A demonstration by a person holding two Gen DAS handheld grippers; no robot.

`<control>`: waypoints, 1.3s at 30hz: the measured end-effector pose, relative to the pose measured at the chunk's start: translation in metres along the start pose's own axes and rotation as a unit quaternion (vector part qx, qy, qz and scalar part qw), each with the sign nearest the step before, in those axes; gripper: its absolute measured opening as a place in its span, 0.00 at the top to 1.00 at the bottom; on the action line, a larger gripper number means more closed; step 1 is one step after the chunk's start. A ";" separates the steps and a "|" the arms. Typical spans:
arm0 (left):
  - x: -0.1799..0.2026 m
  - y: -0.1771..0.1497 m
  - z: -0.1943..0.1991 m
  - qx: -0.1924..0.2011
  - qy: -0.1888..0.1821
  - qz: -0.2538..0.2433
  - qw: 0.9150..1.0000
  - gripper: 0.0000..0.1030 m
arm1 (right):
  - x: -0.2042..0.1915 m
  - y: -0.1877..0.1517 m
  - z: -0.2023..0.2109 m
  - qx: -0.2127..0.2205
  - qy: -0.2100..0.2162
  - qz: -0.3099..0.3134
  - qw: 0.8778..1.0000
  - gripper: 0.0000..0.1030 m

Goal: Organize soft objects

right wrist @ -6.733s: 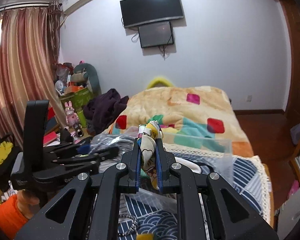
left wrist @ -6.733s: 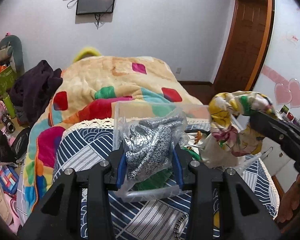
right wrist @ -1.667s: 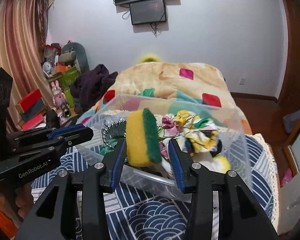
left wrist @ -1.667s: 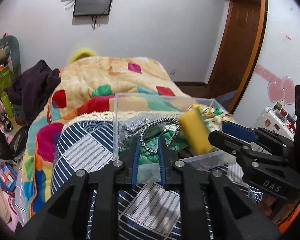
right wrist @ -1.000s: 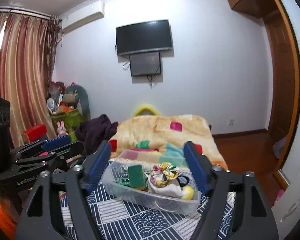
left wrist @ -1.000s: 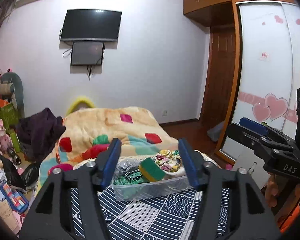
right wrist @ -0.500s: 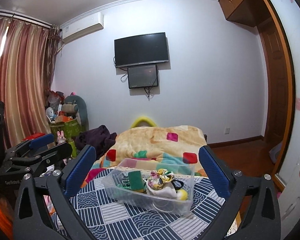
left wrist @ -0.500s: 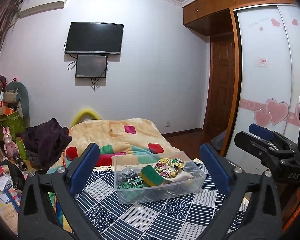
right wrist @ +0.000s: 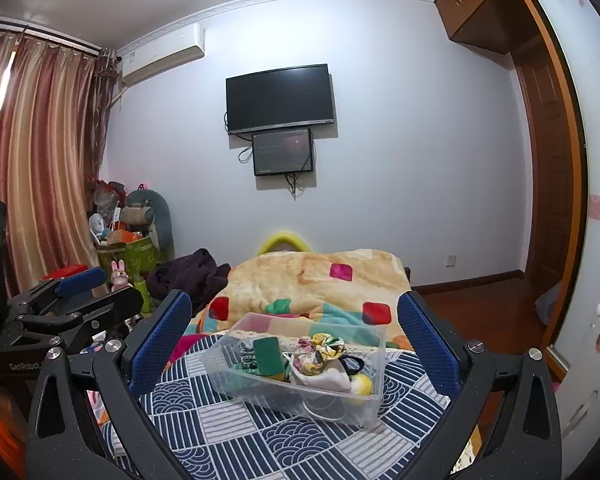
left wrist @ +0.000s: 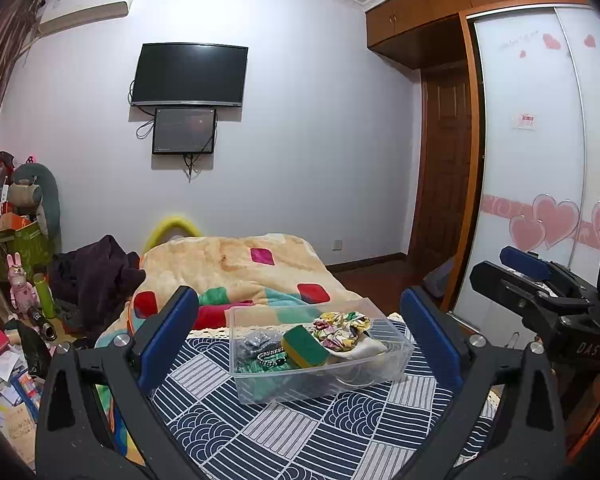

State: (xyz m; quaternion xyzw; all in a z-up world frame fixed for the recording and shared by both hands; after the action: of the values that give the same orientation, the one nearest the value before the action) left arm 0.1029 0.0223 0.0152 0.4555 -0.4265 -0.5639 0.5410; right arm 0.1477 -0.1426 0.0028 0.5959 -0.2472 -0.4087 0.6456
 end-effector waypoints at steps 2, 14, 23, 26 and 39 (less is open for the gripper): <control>0.000 0.000 0.000 -0.001 0.000 -0.001 1.000 0.01 | 0.000 -0.001 0.000 -0.001 0.000 -0.002 1.000 0.00; 0.001 -0.002 0.000 -0.001 0.000 -0.003 1.000 0.01 | 0.002 0.000 0.000 -0.003 -0.003 -0.006 1.000 0.00; 0.001 -0.002 -0.001 -0.003 -0.002 -0.003 1.000 0.00 | 0.002 -0.002 0.000 -0.009 0.001 -0.012 1.000 0.00; 0.002 -0.002 -0.001 -0.002 -0.003 -0.003 1.000 0.00 | 0.002 -0.001 0.001 -0.009 0.002 -0.013 1.000 0.00; 0.001 -0.001 -0.002 -0.005 -0.009 0.000 1.000 0.00 | 0.003 -0.001 0.000 -0.009 0.001 -0.014 1.000 0.00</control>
State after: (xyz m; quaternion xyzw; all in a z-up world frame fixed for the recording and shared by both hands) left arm 0.1045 0.0217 0.0136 0.4478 -0.4285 -0.5704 0.5391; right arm 0.1488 -0.1457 0.0010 0.5937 -0.2344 -0.4188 0.6459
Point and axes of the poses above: each gripper's, at about its wrist camera, not at the fingertips, and z roughly against the way its jaws point, x to its right, y to its top, the point moved 6 cm from there along -z, roughly the way its jaws point, and after that the axes turned 7 degrees about -z, right-handed, at the moved point
